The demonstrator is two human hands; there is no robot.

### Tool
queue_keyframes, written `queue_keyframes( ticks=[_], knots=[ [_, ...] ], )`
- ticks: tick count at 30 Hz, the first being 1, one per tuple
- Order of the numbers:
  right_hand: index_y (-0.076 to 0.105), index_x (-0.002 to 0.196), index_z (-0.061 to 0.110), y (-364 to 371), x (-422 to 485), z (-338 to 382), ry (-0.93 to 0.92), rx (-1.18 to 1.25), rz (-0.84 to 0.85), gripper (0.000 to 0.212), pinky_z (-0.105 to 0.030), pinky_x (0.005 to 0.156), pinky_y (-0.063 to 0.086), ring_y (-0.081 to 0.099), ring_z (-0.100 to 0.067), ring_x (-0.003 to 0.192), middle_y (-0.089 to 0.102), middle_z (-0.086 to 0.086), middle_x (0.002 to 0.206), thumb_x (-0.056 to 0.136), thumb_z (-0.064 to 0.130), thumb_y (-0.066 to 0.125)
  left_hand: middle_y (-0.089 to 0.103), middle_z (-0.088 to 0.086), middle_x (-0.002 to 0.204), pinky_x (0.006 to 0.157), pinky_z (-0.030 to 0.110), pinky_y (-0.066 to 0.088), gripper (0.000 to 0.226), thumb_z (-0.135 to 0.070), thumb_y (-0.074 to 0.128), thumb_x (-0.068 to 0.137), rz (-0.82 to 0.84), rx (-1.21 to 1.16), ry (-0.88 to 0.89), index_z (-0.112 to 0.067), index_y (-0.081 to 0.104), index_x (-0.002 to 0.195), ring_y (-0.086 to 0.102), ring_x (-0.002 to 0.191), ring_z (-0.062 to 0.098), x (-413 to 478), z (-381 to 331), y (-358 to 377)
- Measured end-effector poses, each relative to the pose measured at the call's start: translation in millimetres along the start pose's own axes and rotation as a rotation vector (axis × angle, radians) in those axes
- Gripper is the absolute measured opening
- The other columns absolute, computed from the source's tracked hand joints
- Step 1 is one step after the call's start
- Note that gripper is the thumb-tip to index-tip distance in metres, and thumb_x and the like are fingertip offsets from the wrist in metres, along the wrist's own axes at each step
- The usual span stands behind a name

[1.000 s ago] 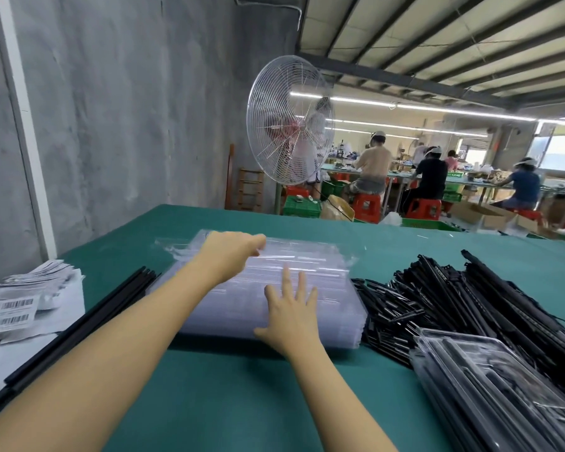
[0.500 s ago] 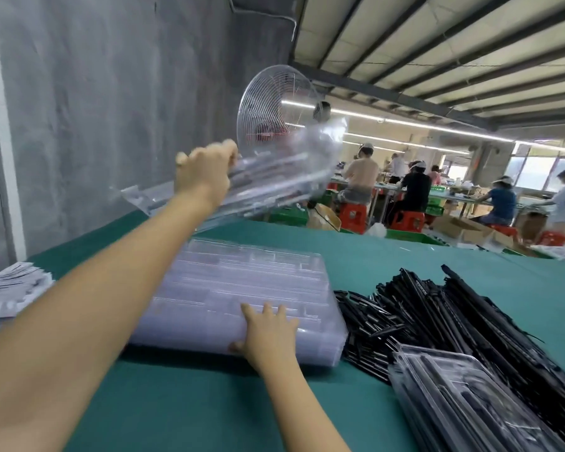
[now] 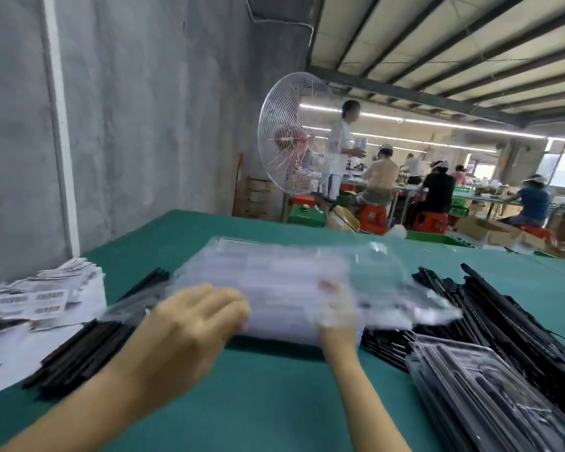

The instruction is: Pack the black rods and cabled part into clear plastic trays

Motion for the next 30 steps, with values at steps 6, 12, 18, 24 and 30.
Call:
queue_keyframes(
  ticks=[6,12,18,24,30],
  knots=[
    [0.041,0.133,-0.004,-90.5,-35.7,-17.1,0.495,0.764,-0.026,0.046,-0.038,0.070,0.057,0.061,-0.031,0.090,0.062,-0.020,0.104,0.102,0.028,0.032,0.069,-0.011,0.107,0.066,0.020,0.039,0.010,-0.016,0.049,0.088,0.077,0.040,0.073,-0.026,0.047,0.090,0.057,0.069,0.012,-68.8,-60.1,12.6],
    [0.044,0.133,0.010,-143.5,-71.4,5.5,0.447,0.633,-0.107,0.046,-0.043,0.090,0.047,0.060,-0.035,0.099,0.061,-0.021,0.111,0.102,0.038,0.025,0.069,-0.015,0.088,0.050,0.015,0.043,0.029,-0.006,0.037,0.086,0.139,0.103,0.058,-0.025,0.057,0.076,0.049,0.052,0.011,-95.6,-98.9,8.1],
    [0.059,0.103,0.007,-124.2,-89.9,21.0,0.411,-0.315,-0.005,0.015,-0.034,0.075,0.045,0.057,-0.030,0.084,0.059,-0.015,0.102,0.095,0.016,0.051,0.058,-0.018,0.070,0.048,0.015,0.039,0.020,-0.026,0.070,0.072,0.364,-0.098,0.031,-0.028,0.053,0.062,0.043,0.053,0.008,-111.5,-128.2,16.9],
    [0.062,0.115,0.014,-72.1,-101.4,-12.2,0.290,-1.020,0.398,0.027,-0.022,0.079,0.049,0.061,-0.017,0.092,0.065,-0.004,0.111,0.092,0.024,0.051,0.057,-0.023,0.110,0.082,0.018,0.044,0.046,-0.069,0.031,0.086,0.738,-0.636,-0.321,-0.037,0.053,0.112,0.048,0.090,-0.008,-108.1,-94.4,28.2],
    [0.050,0.114,0.034,-72.4,-99.7,-27.3,0.209,-1.254,0.267,0.031,-0.035,0.094,0.037,0.046,-0.021,0.116,0.049,0.002,0.126,0.084,0.040,0.051,0.061,-0.006,0.075,0.065,0.029,0.042,0.029,-0.039,0.044,0.096,0.481,-0.087,-0.850,-0.020,0.050,0.075,0.058,0.074,0.019,-117.9,42.8,8.2]
  ],
)
Point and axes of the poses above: each hand's wrist, its own x-axis towards the middle knuckle, its own y-axis out of the palm, z = x × y, the point moved 5 cm from there along x, towards the middle knuckle
